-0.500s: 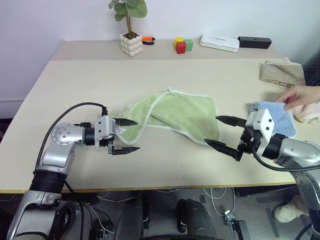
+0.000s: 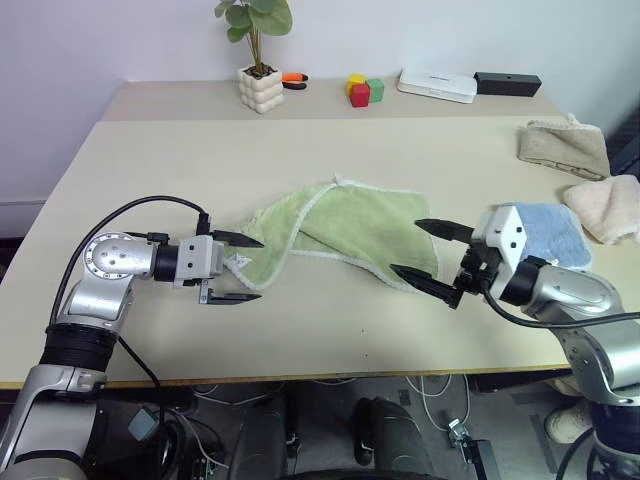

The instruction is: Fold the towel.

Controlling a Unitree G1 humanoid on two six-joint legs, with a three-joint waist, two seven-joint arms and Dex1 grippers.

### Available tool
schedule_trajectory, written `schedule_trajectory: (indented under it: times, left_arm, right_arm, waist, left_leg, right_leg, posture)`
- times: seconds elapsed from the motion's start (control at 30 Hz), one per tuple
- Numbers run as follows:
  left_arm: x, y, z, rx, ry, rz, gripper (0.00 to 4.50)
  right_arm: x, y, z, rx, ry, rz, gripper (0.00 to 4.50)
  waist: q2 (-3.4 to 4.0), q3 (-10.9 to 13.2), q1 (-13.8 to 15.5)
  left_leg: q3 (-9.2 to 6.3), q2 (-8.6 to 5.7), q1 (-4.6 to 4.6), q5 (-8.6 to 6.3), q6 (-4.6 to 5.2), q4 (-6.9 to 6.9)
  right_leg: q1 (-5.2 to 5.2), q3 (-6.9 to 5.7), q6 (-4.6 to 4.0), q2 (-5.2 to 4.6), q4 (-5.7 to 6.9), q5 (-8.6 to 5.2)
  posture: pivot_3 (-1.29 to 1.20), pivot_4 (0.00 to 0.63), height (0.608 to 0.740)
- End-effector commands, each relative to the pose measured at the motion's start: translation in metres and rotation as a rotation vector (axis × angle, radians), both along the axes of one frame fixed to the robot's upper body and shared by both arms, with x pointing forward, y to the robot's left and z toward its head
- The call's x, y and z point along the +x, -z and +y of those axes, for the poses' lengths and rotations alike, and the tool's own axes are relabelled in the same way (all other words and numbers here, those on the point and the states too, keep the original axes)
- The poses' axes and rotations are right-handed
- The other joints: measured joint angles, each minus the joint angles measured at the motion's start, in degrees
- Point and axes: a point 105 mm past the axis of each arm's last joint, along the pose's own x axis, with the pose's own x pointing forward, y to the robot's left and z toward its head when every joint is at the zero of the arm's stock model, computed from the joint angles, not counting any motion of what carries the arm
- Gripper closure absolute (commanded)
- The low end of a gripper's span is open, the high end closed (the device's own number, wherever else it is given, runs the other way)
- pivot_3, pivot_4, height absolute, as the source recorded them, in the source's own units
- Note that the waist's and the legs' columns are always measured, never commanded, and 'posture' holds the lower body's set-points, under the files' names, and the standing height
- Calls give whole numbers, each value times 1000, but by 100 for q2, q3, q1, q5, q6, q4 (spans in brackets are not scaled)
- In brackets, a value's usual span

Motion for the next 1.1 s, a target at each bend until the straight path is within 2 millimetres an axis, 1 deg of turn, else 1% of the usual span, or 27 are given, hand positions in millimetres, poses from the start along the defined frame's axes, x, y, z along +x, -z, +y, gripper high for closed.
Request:
schedule_trajectory:
  times: [0.03, 0.1, 0.17, 0.23, 0.3, 0.43, 0.5, 0.57, 0.63, 0.7, 0.83, 0.9, 1.0, 1.07, 1.1]
  left_arm:
    - [-3, -3, 0, 1, 6, -29, 0]
    - [-7, -3, 3, -10, 1, -8, 0]
    - [-11, -5, 1, -19, 13, 9, 0]
    - [-13, -4, 5, 2, 16, 18, 0]
    - [-12, 1, 4, 35, 14, 19, 0]
    - [-7, 5, 8, 73, -3, -7, 0]
    - [-3, 8, 8, 66, -23, 1, 0]
    - [-2, 15, 7, 103, -9, -9, 0]
    - [2, 17, 4, 107, -9, -14, 0]
    - [6, 20, 5, 132, -11, -14, 0]
    - [12, 26, 7, 160, -14, 14, 0]
    - [14, 32, 5, 165, -24, 58, 0]
    - [20, 40, 5, 189, -51, 84, 764]
    - [21, 45, 5, 201, -55, 117, 1681]
    - [22, 47, 5, 203, -60, 142, 2222]
  right_arm:
    - [1, -10, 18, 34, -39, -63, 63]
    - [0, -11, 27, 43, -52, -66, 63]
    - [-1, -15, 27, 60, -53, -71, 63]
    - [-1, -16, 30, 73, -53, -71, 63]
    - [-1, -12, 22, 62, -47, -68, 63]
    - [2, -13, 24, 74, -33, -90, 63]
    - [3, -15, 30, 90, -31, -102, 63]
    - [3, -16, 33, 102, -23, -111, 63]
    - [2, -15, 32, 109, -15, -113, 63]
    - [0, -13, 32, 115, -10, -114, 63]
    - [-1, -12, 38, 130, -8, -120, 63]
    - [0, -13, 41, 142, -4, -126, 63]
    - [0, -12, 44, 155, 2, -134, 0]
    - [-1, -11, 44, 163, 13, -138, 0]
    - [-2, -11, 44, 165, 18, -140, 0]
  waist:
    - [0, 0, -1]
    - [0, 0, -2]
    - [0, 0, 17]
    - [-1, 0, 21]
    - [0, 0, 18]
    - [0, 0, 6]
    - [0, 0, 4]
    - [0, 0, 8]
    - [0, 0, 21]
    - [0, 0, 24]
    - [1, -2, 6]
    - [3, -3, 2]
    - [6, -10, 24]
    - [7, -14, 31]
    - [7, -16, 30]
  left_leg:
    - [1, 0, 0, 0, 0, 0]
    - [0, 0, 0, 0, 0, 0]
    - [0, 1, -2, 0, 0, 0]
    - [-1, 0, -5, 0, 0, 2]
    - [-1, 0, -4, 0, 0, 3]
    - [-1, 0, -3, 0, 0, 2]
    - [-1, 0, -3, 0, 0, 2]
    - [0, 0, -3, 0, 0, 2]
    - [2, -1, -3, 0, 0, 2]
    - [2, -2, -4, 0, 0, 2]
    - [2, -1, -2, 0, 0, 2]
    - [2, -1, -1, 0, 0, 2]
    - [2, -2, 0, 1, 0, 2]
    - [1, -3, 5, 1, 1, 4]
    - [-1, -3, 7, 1, 1, 6]
  right_leg:
    - [0, 0, 0, 0, 0, 0]
    - [0, 0, 0, 0, 1, 0]
    - [-1, 0, 0, 0, 1, 0]
    - [0, 0, 0, -1, 0, 0]
    - [0, 0, 0, -2, 0, 0]
    - [-1, 0, 0, -1, 0, 0]
    - [-1, -1, 0, 1, 1, 0]
    - [-1, -1, 0, 1, 2, 0]
    - [-1, 0, 0, 0, 1, 0]
    - [0, -1, 0, -1, 1, 0]
    - [0, 0, 0, 0, 2, 0]
    - [0, -1, 0, 0, 3, 0]
    - [3, -1, 1, 0, 4, 0]
    - [9, -1, 1, -1, 4, 0]
    - [12, -1, 1, -1, 4, 0]
  posture:
    - [0, 150, 740]
    - [0, 150, 740]
    - [0, 150, 740]
    - [0, 150, 740]
    - [0, 150, 740]
    - [0, 150, 740]
    - [0, 150, 740]
    - [0, 150, 740]
    - [0, 150, 740]
    - [0, 150, 740]
    - [0, 150, 740]
    - [0, 150, 740]
    - [0, 150, 740]
    - [0, 150, 740]
    - [0, 150, 740]
